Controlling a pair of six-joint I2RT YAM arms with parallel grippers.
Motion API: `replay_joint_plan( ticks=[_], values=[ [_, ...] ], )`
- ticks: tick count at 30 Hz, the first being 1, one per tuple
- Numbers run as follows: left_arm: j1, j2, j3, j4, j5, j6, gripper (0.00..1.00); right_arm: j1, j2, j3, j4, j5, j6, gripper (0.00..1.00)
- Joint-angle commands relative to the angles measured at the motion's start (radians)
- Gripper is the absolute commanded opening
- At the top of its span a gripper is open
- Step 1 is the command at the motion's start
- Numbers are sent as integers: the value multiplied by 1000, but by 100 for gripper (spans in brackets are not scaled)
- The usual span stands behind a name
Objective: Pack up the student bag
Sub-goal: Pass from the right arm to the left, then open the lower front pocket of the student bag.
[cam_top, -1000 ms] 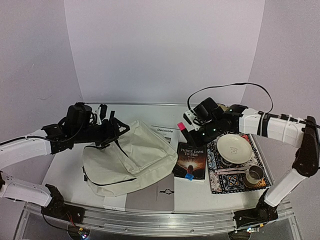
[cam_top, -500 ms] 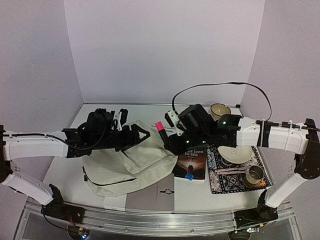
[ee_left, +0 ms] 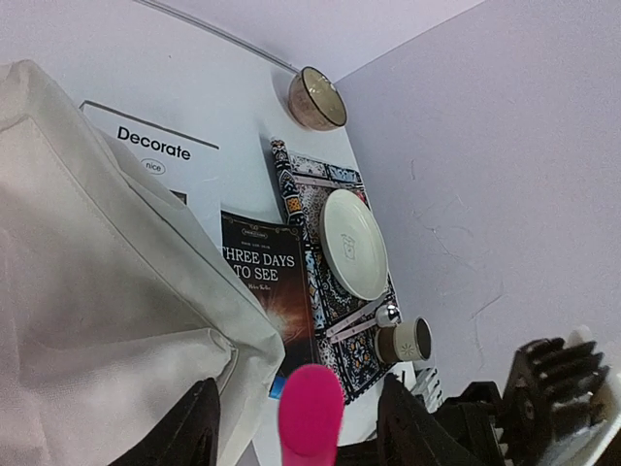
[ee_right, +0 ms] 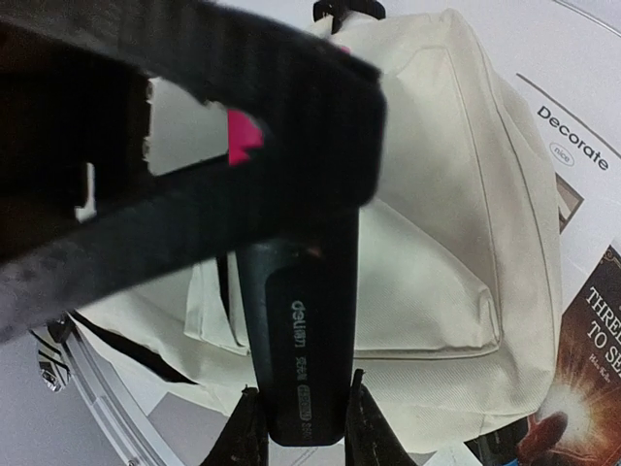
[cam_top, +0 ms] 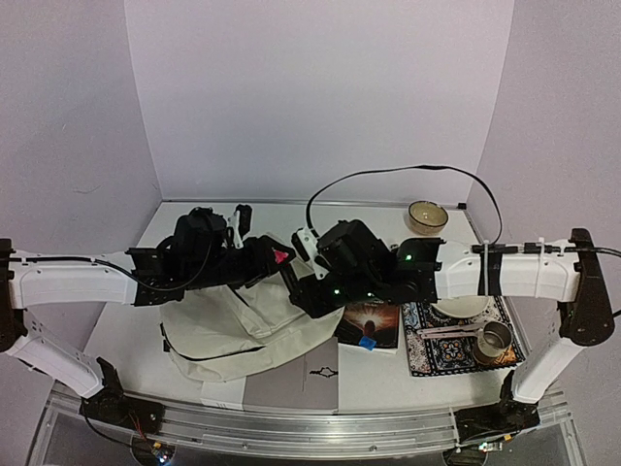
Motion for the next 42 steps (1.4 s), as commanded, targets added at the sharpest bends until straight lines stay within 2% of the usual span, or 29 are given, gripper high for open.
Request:
replay_joint_plan(
  ticks=[1,3,7,9,10,12,17,25,29,35,42],
  values=[
    [-5,13,9,37,-37,-26,50,12,5,40,49,17,7,0],
    [-6,12,9,37,-37,-27,41,14,7,38,66,10,6,0],
    [-5,-13,0,35,-56,-12,12,16,22,43,72,17,7,0],
    [-6,-46,-24,31,-91,-5,2,16,31,50,72,17,4,4],
    [-5,-67,-38,25,-115,-2,0,16,36,55,72,14,0,8],
    [-3,-110,-56,-9,-160,4,0,16,51,70,70,10,-12,18],
    [24,-195,-77,-170,-260,25,0,16,116,143,13,34,-67,33],
    [225,-308,-195,-244,-139,29,0,16,280,320,-92,101,-171,59],
    [255,-333,-222,-279,-136,42,0,16,371,415,-131,111,-220,68],
    [298,-354,-255,-301,-108,44,0,15,495,542,-169,108,-267,76],
    [302,-358,-279,-300,-86,30,0,15,570,593,-208,94,-298,88]
  ],
)
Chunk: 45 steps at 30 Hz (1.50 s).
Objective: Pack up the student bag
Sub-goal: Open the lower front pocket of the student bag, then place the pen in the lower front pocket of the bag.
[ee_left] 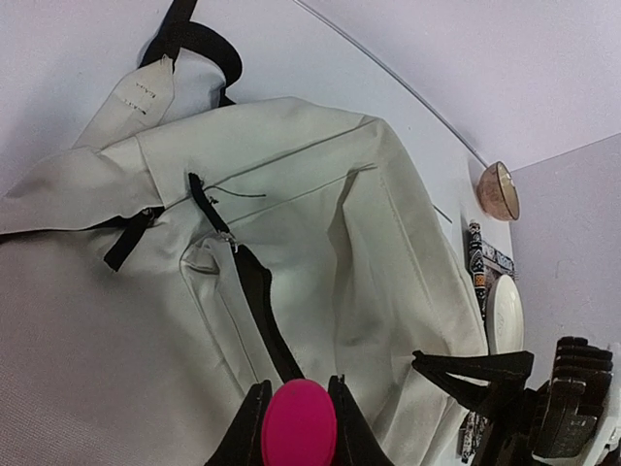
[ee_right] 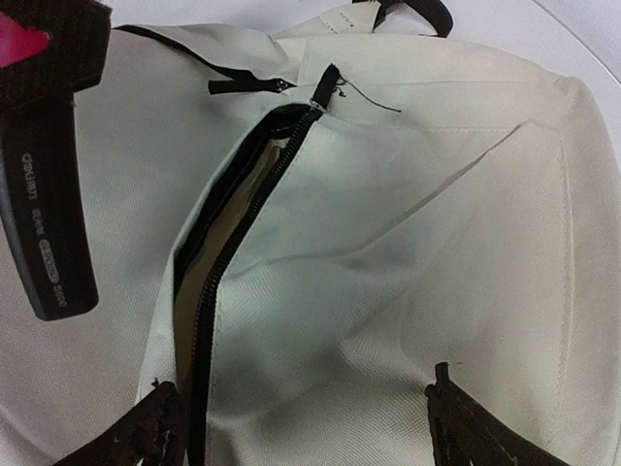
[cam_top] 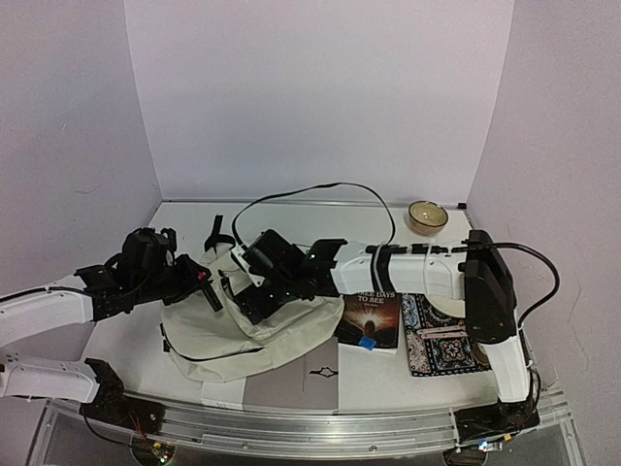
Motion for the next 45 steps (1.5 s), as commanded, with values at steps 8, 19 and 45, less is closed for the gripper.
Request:
replay_joint_plan(
  ticks=[8,19,45],
  values=[
    [3,-26,-13,4,36,-9,0,0,110,87,-159,44,-73,91],
    [4,-15,-13,25,69,-30,0,-1,57,85,-179,117,-99,19],
    [7,68,-98,252,16,-290,0,-45,-187,-130,108,-118,7,0]
  ],
)
